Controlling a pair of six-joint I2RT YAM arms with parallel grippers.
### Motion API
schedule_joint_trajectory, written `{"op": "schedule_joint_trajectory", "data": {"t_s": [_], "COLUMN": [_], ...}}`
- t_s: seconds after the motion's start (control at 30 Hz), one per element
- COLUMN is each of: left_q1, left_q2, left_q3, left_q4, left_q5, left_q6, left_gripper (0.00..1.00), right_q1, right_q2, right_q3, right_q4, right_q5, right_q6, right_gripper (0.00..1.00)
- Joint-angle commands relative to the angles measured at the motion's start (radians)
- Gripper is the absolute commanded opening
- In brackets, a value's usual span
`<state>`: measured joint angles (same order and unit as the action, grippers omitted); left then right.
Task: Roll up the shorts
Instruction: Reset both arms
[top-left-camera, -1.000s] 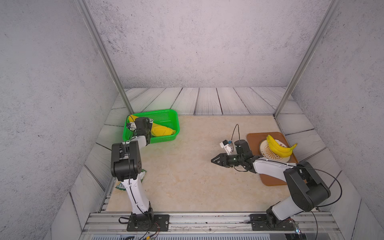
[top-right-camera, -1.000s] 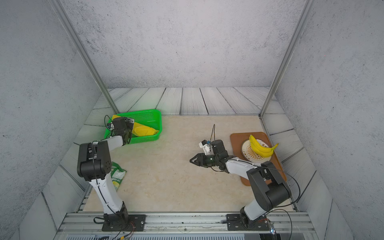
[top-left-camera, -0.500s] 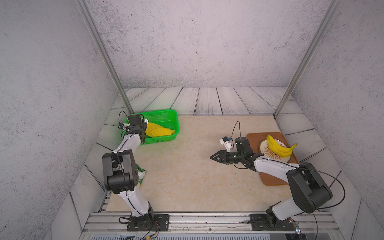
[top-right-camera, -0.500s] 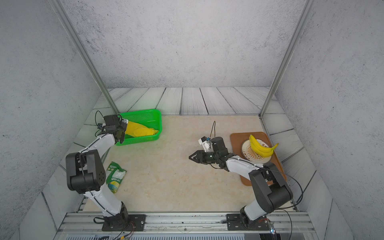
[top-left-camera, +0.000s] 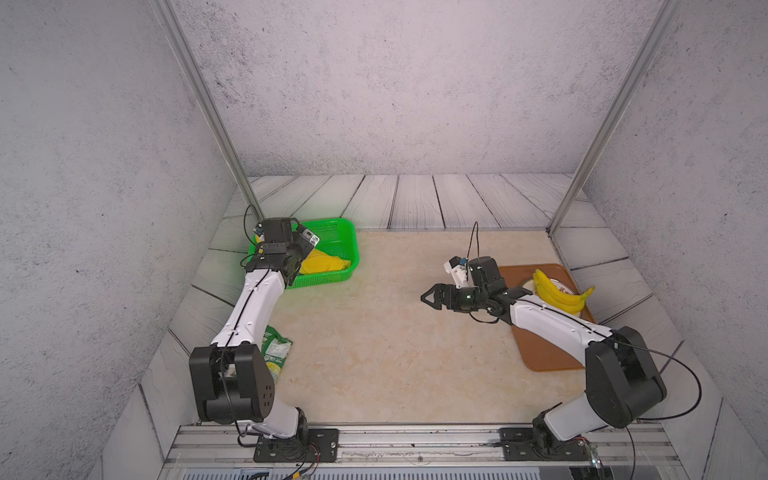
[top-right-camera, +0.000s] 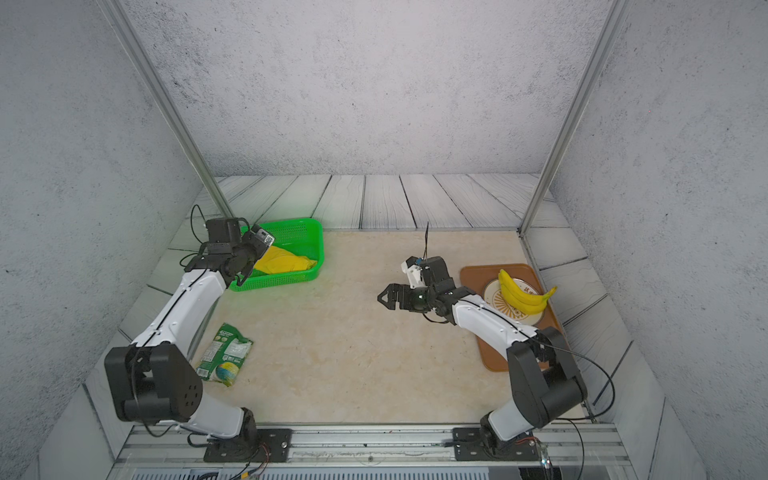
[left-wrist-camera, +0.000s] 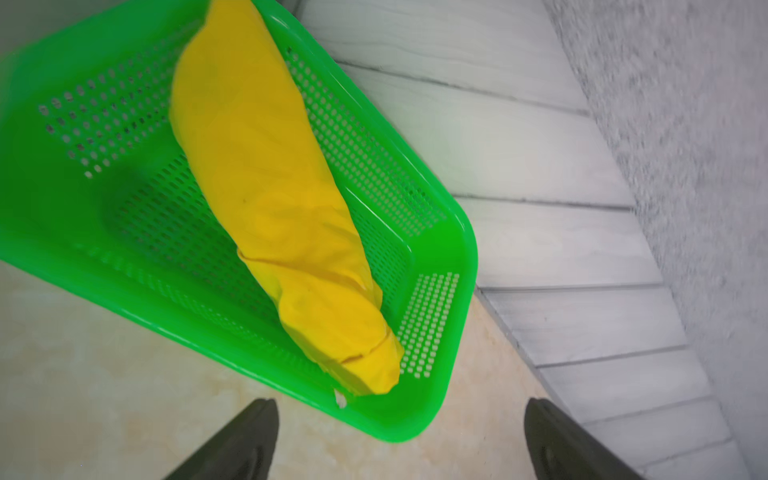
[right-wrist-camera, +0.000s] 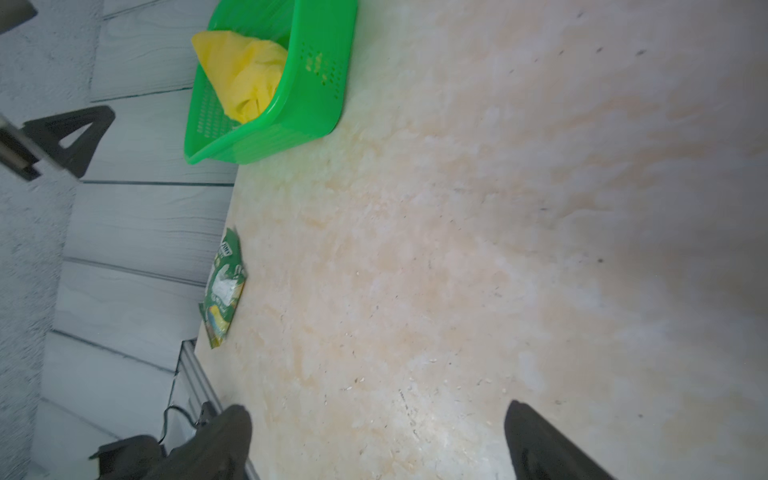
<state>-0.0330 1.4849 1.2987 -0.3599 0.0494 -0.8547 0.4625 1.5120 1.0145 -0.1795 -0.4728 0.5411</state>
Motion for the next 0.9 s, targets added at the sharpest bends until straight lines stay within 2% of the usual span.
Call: {"op": "schedule_joint_trajectory", "data": {"t_s": [0.0, 0.13, 0.23, 0.33, 0.43, 0.5, 0.57, 0.67, 0.77, 0.83, 0.87], "left_q1": [-0.067, -0.106, -0.106, -0.104, -0.095, -0.075, -0.05, -0.024, -0.038, -0.039, -0.042], "left_q2": [-0.068, -0.117, -0.131, -0.152, -0.175, -0.17, -0.139, -0.083, -0.026, 0.003, -0.011], "left_q3": [-0.066, -0.139, -0.191, -0.276, -0.428, -0.51, -0.552, -0.598, -0.665, -0.726, -0.734], "left_q4": [-0.099, -0.112, -0.11, -0.052, 0.156, 0.284, 0.356, 0.496, 0.69, 0.86, 0.858], "left_q5": [-0.022, -0.098, -0.203, -0.387, -0.522, -0.546, -0.555, -0.534, -0.539, -0.517, -0.498], "left_q6": [0.195, 0.317, 0.404, 0.478, 0.578, 0.625, 0.613, 0.608, 0.69, 0.742, 0.749], "left_gripper": [0.98, 0.98, 0.98, 0.98, 0.98, 0.98, 0.98, 0.98, 1.0, 0.96, 0.95], "right_q1": [-0.01, -0.018, -0.028, -0.031, -0.038, -0.058, -0.089, -0.168, -0.24, -0.272, -0.281], "right_q2": [-0.033, -0.041, -0.079, -0.126, -0.157, -0.165, -0.163, -0.155, -0.134, -0.111, -0.094], "right_q3": [0.078, 0.133, 0.098, -0.012, -0.168, -0.242, -0.293, -0.35, -0.427, -0.481, -0.502], "right_q4": [-0.161, -0.237, -0.189, -0.034, 0.195, 0.304, 0.358, 0.389, 0.497, 0.594, 0.67], "right_q5": [0.211, 0.473, 0.68, 0.891, 1.09, 1.173, 1.209, 1.177, 1.133, 1.091, 1.083], "right_q6": [-0.079, -0.119, -0.152, -0.253, -0.36, -0.405, -0.432, -0.415, -0.406, -0.414, -0.43], "right_gripper": [1.0, 1.0, 0.99, 1.0, 1.0, 1.0, 0.99, 1.0, 1.0, 1.0, 0.99]}}
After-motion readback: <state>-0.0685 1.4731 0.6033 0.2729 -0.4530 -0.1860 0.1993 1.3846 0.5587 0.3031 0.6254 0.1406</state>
